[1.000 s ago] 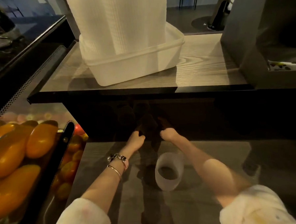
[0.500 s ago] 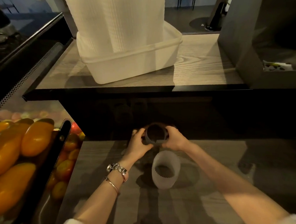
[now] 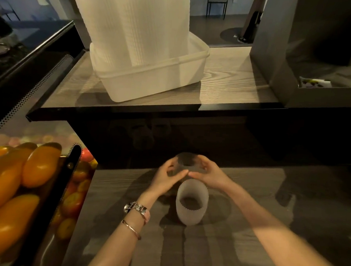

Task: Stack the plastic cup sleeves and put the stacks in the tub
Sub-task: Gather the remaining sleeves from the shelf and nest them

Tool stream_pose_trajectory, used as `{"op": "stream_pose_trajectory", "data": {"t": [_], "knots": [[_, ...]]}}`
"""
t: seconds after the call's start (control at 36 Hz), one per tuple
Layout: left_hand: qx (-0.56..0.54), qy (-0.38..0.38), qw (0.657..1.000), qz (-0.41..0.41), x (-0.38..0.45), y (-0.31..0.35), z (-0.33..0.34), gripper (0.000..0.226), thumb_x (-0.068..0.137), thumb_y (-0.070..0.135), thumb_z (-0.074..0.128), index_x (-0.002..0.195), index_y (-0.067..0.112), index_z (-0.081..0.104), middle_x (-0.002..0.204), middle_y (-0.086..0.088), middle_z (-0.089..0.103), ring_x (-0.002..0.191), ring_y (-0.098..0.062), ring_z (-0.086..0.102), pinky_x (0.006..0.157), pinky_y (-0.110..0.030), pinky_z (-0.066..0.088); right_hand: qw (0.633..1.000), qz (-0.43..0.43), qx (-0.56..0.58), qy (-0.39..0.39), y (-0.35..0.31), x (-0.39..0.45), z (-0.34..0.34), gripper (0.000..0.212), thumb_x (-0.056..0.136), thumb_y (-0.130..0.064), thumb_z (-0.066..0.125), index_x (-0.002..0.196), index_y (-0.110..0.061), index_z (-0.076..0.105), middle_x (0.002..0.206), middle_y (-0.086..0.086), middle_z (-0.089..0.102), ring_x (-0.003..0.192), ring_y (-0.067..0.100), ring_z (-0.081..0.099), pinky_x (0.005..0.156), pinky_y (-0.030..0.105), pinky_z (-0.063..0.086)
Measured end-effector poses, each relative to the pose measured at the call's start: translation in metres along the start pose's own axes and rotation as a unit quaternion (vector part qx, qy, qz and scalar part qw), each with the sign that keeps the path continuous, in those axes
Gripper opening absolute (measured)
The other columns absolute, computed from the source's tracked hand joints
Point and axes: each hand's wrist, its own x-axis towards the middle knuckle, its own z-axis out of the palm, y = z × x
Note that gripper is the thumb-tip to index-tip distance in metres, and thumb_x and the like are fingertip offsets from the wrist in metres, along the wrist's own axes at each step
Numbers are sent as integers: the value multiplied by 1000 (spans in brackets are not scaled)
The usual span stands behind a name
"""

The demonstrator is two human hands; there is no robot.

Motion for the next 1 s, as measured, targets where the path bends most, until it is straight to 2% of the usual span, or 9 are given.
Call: {"op": "stream_pose_trajectory", "data": {"t": [0.14, 0.22, 0.33, 0.42, 0.47, 0.58, 0.67, 0.72, 1.0], "knots": [[-32, 37, 998, 39, -26, 47, -10, 54, 76, 47, 66, 125, 38, 44, 109, 28, 46, 101, 9, 47, 64, -6, 41, 997, -54, 45, 39, -36, -24, -6, 58, 75, -44, 66, 127, -39, 41, 125, -18, 50, 113, 0, 50, 85, 15, 46], [-57, 36, 995, 79, -58, 63, -8, 48, 66, 57, 65, 109, 48, 45, 105, 27, 56, 100, 8, 54, 65, -2, 45, 993, -85, 65, 41, -49, -43, -5, 54, 71, -56, 64, 120, -47, 45, 120, -22, 57, 109, -6, 54, 79, 6, 46], [-86, 29, 991, 98, -94, 60, -1, 56, 66, 49, 71, 116, 43, 47, 106, 28, 62, 98, 12, 57, 72, -5, 46, 992, -94, 63, 48, -45, -73, 1, 57, 67, -66, 66, 119, -56, 46, 121, -27, 57, 113, -8, 52, 85, 7, 45], [-67, 35, 993, 85, -107, 49, 3, 68, 62, 46, 73, 124, 37, 47, 115, 19, 60, 105, 6, 57, 82, -14, 48, 991, -94, 79, 54, -31, -88, 9, 70, 64, -64, 71, 127, -46, 47, 129, -20, 55, 123, 1, 48, 103, 30, 42], [-46, 30, 996, 77, -111, 41, 5, 70, 65, 40, 77, 127, 39, 44, 123, 21, 55, 111, 4, 54, 92, -20, 46, 991, -98, 75, 61, -25, -96, 13, 74, 62, -59, 74, 129, -43, 46, 131, -19, 54, 125, 2, 47, 105, 37, 41], [-19, 17, 996, 88, -118, 27, 10, 72, 68, 28, 81, 127, 43, 42, 127, 25, 52, 118, 8, 47, 98, -16, 39, 992, -96, 52, 71, -14, -106, 19, 75, 61, -40, 81, 127, -40, 46, 130, -20, 54, 125, 4, 48, 104, 30, 41], [4, 31, 995, 96, -120, 16, 19, 67, 70, 17, 80, 121, 43, 44, 121, 25, 54, 115, 7, 48, 95, -11, 38, 994, -74, 43, 66, -3, -109, 24, 74, 64, -14, 83, 124, -36, 46, 126, -17, 56, 122, -1, 48, 103, 20, 40], [-3, 44, 994, 96, -119, 10, 23, 65, 71, 12, 79, 120, 38, 45, 122, 20, 55, 113, 4, 51, 97, -17, 41, 995, -59, 48, 65, 0, -108, 28, 73, 65, -5, 81, 121, -35, 46, 126, -16, 54, 120, -3, 48, 98, 13, 40], [-30, 42, 995, 89, -114, 3, 25, 64, 72, 14, 78, 122, 37, 46, 122, 19, 56, 115, 2, 52, 101, -31, 44, 993, -60, 69, 71, 4, -105, 29, 69, 64, -6, 82, 117, -35, 49, 123, -16, 56, 114, -8, 50, 89, 6, 40]]}}
